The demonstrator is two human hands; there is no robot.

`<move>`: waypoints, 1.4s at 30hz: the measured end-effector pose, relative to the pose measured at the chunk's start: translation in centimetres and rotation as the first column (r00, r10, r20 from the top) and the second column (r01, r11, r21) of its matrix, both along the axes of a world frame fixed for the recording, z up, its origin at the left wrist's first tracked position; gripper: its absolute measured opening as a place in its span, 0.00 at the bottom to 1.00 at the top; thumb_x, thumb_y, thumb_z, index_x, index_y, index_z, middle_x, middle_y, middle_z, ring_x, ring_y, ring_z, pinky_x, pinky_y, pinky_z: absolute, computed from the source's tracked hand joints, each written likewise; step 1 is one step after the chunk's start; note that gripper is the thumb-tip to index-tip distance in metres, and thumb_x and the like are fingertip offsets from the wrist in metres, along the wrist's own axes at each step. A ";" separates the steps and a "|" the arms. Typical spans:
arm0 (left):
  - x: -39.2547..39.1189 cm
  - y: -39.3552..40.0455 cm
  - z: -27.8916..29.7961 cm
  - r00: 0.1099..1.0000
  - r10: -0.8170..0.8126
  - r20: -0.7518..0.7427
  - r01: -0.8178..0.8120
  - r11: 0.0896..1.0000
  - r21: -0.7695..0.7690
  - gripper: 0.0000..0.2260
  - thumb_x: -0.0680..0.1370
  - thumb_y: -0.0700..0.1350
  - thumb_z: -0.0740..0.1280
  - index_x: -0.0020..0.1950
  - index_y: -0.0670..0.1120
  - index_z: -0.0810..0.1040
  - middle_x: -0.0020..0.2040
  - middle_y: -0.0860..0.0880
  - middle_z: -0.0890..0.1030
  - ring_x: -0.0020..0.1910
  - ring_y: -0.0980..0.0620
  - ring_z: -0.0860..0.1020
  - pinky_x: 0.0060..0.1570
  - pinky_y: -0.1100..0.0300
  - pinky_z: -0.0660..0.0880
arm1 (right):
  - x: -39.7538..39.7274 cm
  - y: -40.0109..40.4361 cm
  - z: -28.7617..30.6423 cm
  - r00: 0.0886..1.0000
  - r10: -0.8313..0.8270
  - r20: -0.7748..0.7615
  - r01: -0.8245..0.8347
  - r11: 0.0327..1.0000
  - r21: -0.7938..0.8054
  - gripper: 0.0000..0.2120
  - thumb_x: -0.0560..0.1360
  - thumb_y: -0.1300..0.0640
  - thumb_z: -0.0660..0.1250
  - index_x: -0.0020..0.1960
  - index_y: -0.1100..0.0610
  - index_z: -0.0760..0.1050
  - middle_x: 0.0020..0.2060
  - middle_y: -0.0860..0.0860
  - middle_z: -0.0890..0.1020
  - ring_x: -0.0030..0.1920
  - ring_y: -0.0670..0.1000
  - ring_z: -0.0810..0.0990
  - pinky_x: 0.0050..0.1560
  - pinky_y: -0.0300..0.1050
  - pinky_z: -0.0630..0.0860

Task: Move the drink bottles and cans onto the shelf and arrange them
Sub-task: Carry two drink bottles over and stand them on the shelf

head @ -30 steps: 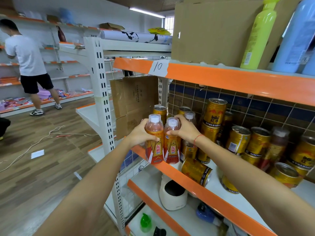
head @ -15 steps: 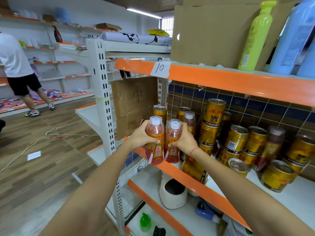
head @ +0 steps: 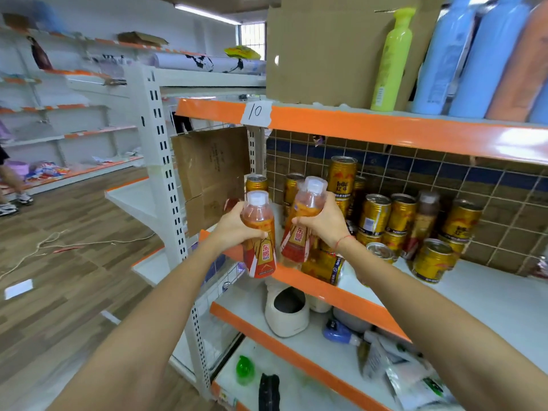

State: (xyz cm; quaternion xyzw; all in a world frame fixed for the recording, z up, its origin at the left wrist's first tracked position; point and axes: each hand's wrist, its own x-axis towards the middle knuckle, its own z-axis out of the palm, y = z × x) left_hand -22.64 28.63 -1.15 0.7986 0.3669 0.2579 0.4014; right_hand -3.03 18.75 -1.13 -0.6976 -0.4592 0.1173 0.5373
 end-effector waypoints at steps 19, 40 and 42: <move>16.4 -24.5 1.4 0.904 -0.428 -0.027 0.426 0.904 -0.042 0.37 0.66 0.44 0.78 0.70 0.51 0.63 0.61 0.51 0.74 0.62 0.48 0.74 0.60 0.50 0.75 | 11.1 -33.2 0.5 0.940 -0.338 0.054 0.341 0.937 -0.070 0.33 0.60 0.58 0.80 0.59 0.55 0.66 0.54 0.51 0.76 0.53 0.51 0.77 0.46 0.38 0.74; 35.5 -55.2 0.6 0.530 -0.848 -0.029 0.844 0.530 -0.077 0.38 0.68 0.43 0.77 0.72 0.49 0.61 0.66 0.50 0.70 0.59 0.50 0.74 0.59 0.53 0.74 | 18.9 -67.3 -0.5 0.710 -0.704 0.027 0.696 0.694 -0.184 0.34 0.61 0.57 0.79 0.61 0.53 0.65 0.52 0.48 0.77 0.53 0.50 0.77 0.53 0.47 0.76; 37.1 -57.0 0.6 0.503 -0.863 -0.043 0.860 0.505 -0.075 0.40 0.68 0.44 0.77 0.74 0.48 0.58 0.68 0.50 0.68 0.63 0.48 0.72 0.61 0.53 0.72 | 19.8 -68.9 -0.5 0.690 -0.723 0.029 0.715 0.674 -0.188 0.34 0.61 0.58 0.79 0.61 0.54 0.65 0.51 0.48 0.76 0.52 0.49 0.76 0.51 0.44 0.74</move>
